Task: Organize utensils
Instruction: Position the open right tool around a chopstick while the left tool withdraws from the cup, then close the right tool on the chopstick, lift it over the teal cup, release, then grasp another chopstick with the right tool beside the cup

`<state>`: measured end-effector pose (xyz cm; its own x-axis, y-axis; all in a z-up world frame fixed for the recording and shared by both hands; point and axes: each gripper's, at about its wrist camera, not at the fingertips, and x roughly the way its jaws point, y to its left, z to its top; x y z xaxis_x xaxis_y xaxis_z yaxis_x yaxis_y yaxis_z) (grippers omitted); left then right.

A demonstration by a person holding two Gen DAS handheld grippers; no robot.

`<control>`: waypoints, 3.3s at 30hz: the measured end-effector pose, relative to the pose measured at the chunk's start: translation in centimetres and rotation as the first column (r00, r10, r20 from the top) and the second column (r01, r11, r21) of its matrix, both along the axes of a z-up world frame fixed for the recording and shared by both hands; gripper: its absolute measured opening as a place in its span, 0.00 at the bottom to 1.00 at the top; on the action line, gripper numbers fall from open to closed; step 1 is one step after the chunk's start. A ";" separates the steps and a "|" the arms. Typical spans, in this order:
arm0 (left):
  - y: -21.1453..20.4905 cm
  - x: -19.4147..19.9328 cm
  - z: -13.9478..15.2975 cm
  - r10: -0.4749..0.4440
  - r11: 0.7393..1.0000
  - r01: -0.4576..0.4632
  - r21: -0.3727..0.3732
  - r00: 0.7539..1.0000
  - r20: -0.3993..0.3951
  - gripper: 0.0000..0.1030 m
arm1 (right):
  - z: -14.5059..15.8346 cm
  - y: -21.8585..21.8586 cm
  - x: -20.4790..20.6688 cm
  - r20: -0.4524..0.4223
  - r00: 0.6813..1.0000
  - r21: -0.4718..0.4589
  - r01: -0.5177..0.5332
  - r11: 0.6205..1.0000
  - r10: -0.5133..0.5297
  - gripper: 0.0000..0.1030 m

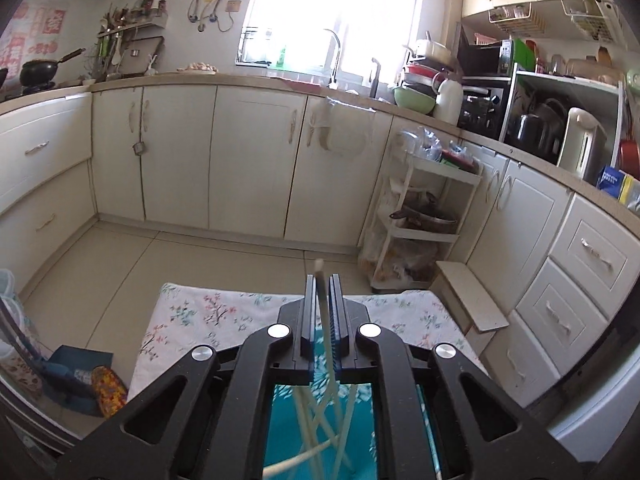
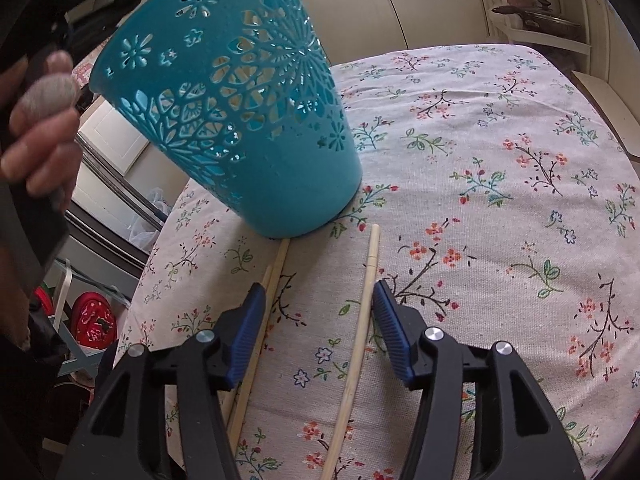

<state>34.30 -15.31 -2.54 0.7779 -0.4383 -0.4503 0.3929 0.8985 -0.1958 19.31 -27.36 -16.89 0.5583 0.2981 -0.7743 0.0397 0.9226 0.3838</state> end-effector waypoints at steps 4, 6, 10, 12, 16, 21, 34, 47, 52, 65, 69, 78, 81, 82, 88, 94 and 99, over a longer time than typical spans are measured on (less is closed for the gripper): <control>3.7 -2.5 0.9 0.100 0.995 -0.099 -0.026 0.993 0.055 0.48 | 0.2 -0.7 -0.6 -0.020 1.000 0.009 0.011 1.000 -0.011 0.53; 6.1 -3.8 1.0 0.174 0.984 -0.170 -0.052 0.981 0.080 0.56 | 0.2 -0.8 -0.8 -0.022 1.000 0.000 0.014 1.000 -0.014 0.51; 11.5 -5.0 -1.2 0.291 0.953 -0.289 -0.091 0.957 0.008 0.61 | 0.3 -0.4 -0.8 -0.015 1.000 -0.046 0.022 0.999 -0.023 0.46; 13.6 -4.8 -4.2 0.329 0.939 -0.336 -0.072 0.940 -0.095 0.63 | 0.2 0.2 -0.7 0.001 0.999 -0.112 0.032 0.993 -0.032 0.42; 14.9 -4.5 -10.1 0.344 0.935 -0.355 -0.003 0.906 -0.247 0.63 | 0.2 1.8 -0.5 0.018 1.000 -0.273 0.025 0.962 -0.021 0.28; 13.2 -4.3 -14.1 0.295 0.955 -0.284 0.084 0.898 -0.328 0.74 | 0.2 1.9 -1.3 -0.004 1.000 -0.325 -0.013 0.945 0.012 0.07; 10.5 -4.3 -16.3 0.260 0.962 -0.204 0.183 0.891 -0.371 0.86 | 6.5 -4.4 -3.8 0.170 0.979 0.208 0.077 0.975 -0.113 0.06; 9.7 -4.2 -16.1 0.266 0.957 -0.196 0.216 0.890 -0.370 0.88 | 20.6 -2.4 2.0 0.554 0.807 0.306 0.031 0.951 -0.204 0.06; 9.6 -4.2 -16.2 0.265 0.957 -0.196 0.214 0.890 -0.370 0.89 | 19.4 -0.4 6.1 0.604 0.743 0.174 0.230 0.958 -0.288 0.06; 9.7 -4.2 -16.2 0.257 0.960 -0.191 0.203 0.892 -0.373 0.91 | 15.5 1.8 -0.5 0.572 0.811 -0.037 0.173 0.984 -0.121 0.23; 9.6 -4.2 -16.2 0.260 0.958 -0.191 0.213 0.891 -0.372 0.91 | 11.2 3.2 -4.0 0.432 0.900 -0.109 0.120 0.987 -0.062 0.23; 9.5 -4.2 -16.2 0.262 0.957 -0.192 0.216 0.891 -0.372 0.91 | 1.7 6.9 -2.9 0.041 0.995 -0.192 -0.080 0.978 0.090 0.20; 9.5 -4.2 -16.2 0.262 0.957 -0.191 0.217 0.891 -0.372 0.91 | 0.6 7.5 -2.5 -0.001 0.995 -0.234 -0.093 0.968 0.095 0.17; 9.5 -4.2 -16.2 0.262 0.957 -0.191 0.216 0.891 -0.372 0.91 | 0.5 7.6 -2.7 0.010 0.995 -0.237 -0.091 0.967 0.096 0.16; 9.6 -4.2 -16.3 0.259 0.959 -0.192 0.209 0.891 -0.373 0.92 | 0.8 8.3 -3.5 -0.007 0.995 -0.325 -0.093 0.941 0.096 0.04; 9.6 -4.2 -16.3 0.258 0.959 -0.190 0.209 0.891 -0.374 0.92 | 0.5 5.8 -5.6 -0.044 0.999 -0.282 -0.020 0.959 0.008 0.04; 9.5 -4.2 -16.3 0.258 0.959 -0.188 0.213 0.891 -0.374 0.92 | 0.7 5.1 -6.3 -0.103 0.994 -0.253 -0.054 0.966 0.028 0.04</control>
<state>30.15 -5.79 -18.84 0.5895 -0.1660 -0.7905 0.0999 0.9861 -0.1325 12.98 -22.22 -16.21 0.4676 0.1045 -0.8777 0.0255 0.9910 0.1316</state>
